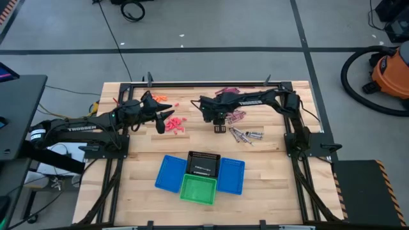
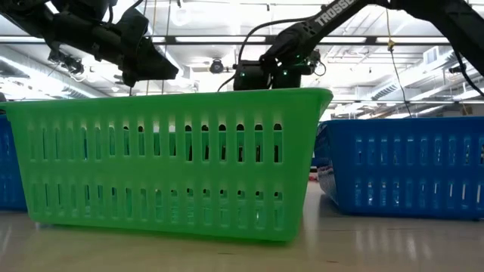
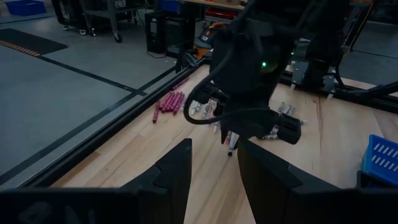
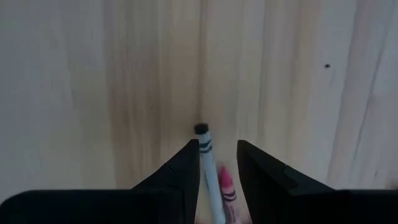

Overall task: Sort crayons
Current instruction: Put the black crayon into the black bin

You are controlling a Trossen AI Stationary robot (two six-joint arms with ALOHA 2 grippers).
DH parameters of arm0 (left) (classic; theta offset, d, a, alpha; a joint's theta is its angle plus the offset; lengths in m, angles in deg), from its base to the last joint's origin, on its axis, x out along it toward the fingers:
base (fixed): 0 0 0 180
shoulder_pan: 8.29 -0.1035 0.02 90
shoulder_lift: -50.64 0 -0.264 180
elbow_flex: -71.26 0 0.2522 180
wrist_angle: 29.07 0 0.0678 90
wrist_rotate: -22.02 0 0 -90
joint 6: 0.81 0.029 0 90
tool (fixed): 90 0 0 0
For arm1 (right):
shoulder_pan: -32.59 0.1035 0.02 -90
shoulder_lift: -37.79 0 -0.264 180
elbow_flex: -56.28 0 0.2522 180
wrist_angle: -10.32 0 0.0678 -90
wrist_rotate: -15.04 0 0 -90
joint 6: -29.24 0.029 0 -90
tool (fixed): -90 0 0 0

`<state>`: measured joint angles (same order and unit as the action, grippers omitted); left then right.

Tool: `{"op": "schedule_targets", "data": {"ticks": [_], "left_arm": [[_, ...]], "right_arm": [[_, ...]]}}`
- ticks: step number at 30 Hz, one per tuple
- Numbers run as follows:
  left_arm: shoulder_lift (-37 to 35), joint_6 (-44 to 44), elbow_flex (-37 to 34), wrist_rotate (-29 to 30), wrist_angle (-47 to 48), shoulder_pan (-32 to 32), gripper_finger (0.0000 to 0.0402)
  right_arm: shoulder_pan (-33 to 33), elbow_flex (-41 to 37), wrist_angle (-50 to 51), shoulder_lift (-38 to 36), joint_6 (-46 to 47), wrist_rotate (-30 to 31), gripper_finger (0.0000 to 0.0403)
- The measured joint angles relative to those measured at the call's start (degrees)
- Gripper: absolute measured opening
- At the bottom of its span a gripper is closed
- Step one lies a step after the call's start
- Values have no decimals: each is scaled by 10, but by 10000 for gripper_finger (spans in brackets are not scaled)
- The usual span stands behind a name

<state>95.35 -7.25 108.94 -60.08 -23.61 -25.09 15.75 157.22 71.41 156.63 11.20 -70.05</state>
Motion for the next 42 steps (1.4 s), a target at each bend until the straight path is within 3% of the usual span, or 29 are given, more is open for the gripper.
{"op": "schedule_targets", "data": {"ticks": [7, 15, 29, 42], "left_arm": [[0, 0, 0, 0, 0, 0, 141], [0, 0, 0, 0, -1, 0, 141], [0, 0, 0, 0, -6, 0, 141], [0, 0, 0, 0, -6, 0, 141]], "right_arm": [[0, 0, -1, 0, 0, -35, 114], [0, -11, -8, 17, -6, -32, 110], [10, -11, -9, 24, 9, -15, 15], [24, -9, -6, -1, 63, -15, 10]]}}
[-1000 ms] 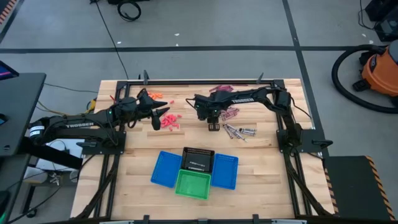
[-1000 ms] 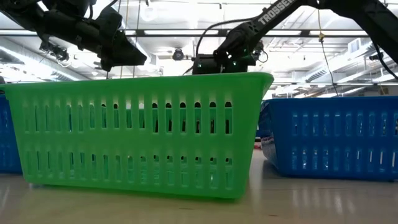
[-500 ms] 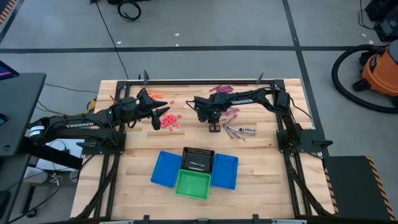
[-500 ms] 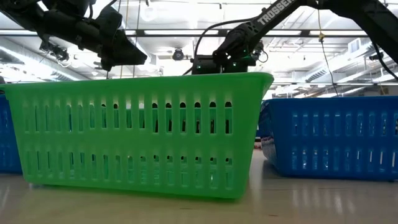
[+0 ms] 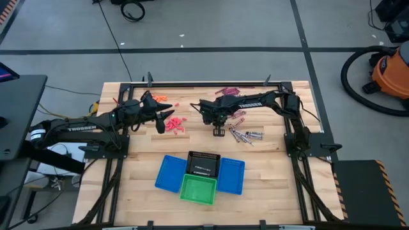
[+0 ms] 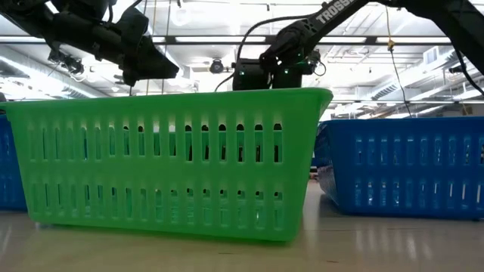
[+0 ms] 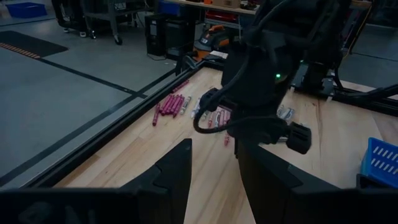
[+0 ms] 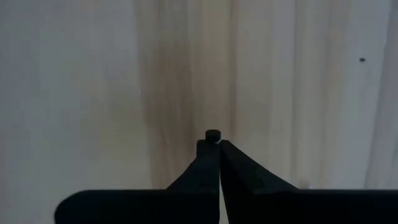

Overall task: Sort crayons
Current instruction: Put the black crayon into the black bin

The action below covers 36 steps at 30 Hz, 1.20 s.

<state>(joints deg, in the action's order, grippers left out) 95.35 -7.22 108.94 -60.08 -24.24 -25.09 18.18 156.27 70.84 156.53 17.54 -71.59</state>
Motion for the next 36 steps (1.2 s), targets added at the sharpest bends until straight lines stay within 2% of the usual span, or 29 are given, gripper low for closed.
{"op": "schedule_targets", "data": {"ticks": [10, 17, 24, 28, 32, 36], "left_arm": [[0, 0, 0, 0, 0, 0, 141], [0, 0, 0, 0, 0, 0, 141], [0, 0, 0, 0, 0, 0, 141], [0, 0, 0, 0, 0, 0, 141], [0, 0, 0, 0, 0, 0, 141], [0, 0, 0, 0, -1, 0, 141]], "right_arm": [[36, 115, 94, -2, 68, -10, 10], [75, 191, 105, -4, 172, -95, 11], [129, 202, 69, -4, 249, -180, 12], [161, 202, 38, 1, 271, -176, 12], [187, 174, 5, 2, 282, -123, 12], [201, 140, -36, 1, 295, -98, 12]]}}
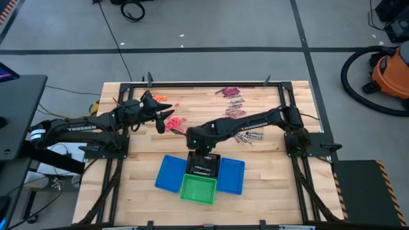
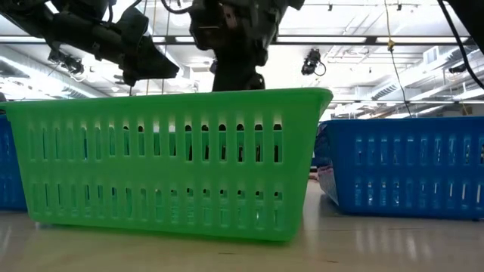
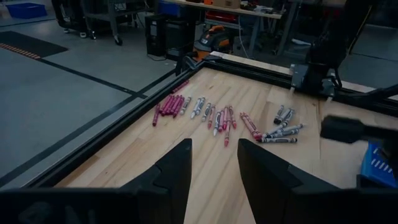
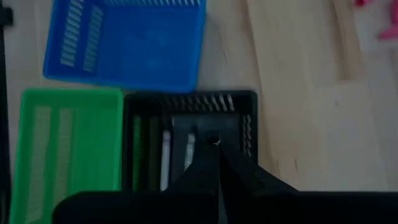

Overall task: Sort crayons
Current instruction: Put the black crayon into the black bin

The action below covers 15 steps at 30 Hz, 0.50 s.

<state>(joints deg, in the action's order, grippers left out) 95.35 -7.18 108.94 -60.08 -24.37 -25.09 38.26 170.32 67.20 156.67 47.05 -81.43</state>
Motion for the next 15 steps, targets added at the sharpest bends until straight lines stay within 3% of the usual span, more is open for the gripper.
{"op": "schedule_targets", "data": {"ticks": [10, 15], "left_arm": [[0, 0, 0, 0, -1, 0, 141], [0, 0, 0, 0, -1, 0, 141]], "right_arm": [[2, -83, -89, 1, 22, 8, 15], [3, -87, -96, 1, 22, 1, 46]]}}
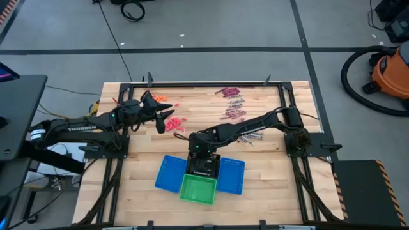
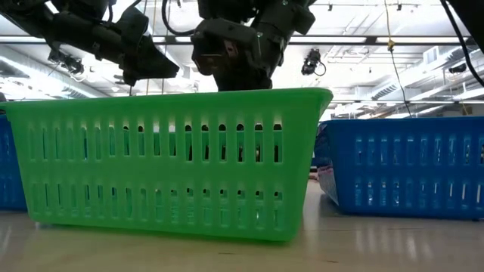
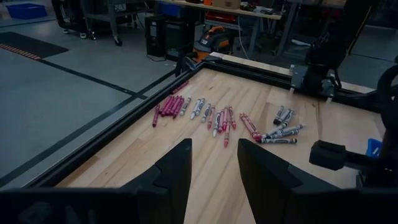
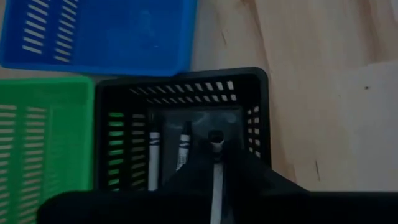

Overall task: Sort crayons
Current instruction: Put the black crayon into the black bin

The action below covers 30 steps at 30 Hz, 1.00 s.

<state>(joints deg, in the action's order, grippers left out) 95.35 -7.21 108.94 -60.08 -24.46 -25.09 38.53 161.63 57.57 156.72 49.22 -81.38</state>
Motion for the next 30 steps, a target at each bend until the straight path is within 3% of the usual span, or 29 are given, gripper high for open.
{"op": "schedule_targets", "data": {"ticks": [9, 15, 20, 23, 30], "left_arm": [[0, 0, 0, 0, 0, 0, 141], [0, 0, 0, 0, 0, 0, 141], [0, 0, 0, 0, 0, 0, 141], [3, -4, 0, 0, 0, 0, 141], [3, -3, 0, 0, -2, 0, 141]], "right_arm": [[-1, 28, 26, 0, -5, -10, 92], [-2, 81, 159, -10, -15, 71, 92], [2, 79, 239, -45, -21, 142, 91], [4, 50, 256, -75, -24, 189, 91], [-11, -101, 211, -141, 1, 217, 91]]}}
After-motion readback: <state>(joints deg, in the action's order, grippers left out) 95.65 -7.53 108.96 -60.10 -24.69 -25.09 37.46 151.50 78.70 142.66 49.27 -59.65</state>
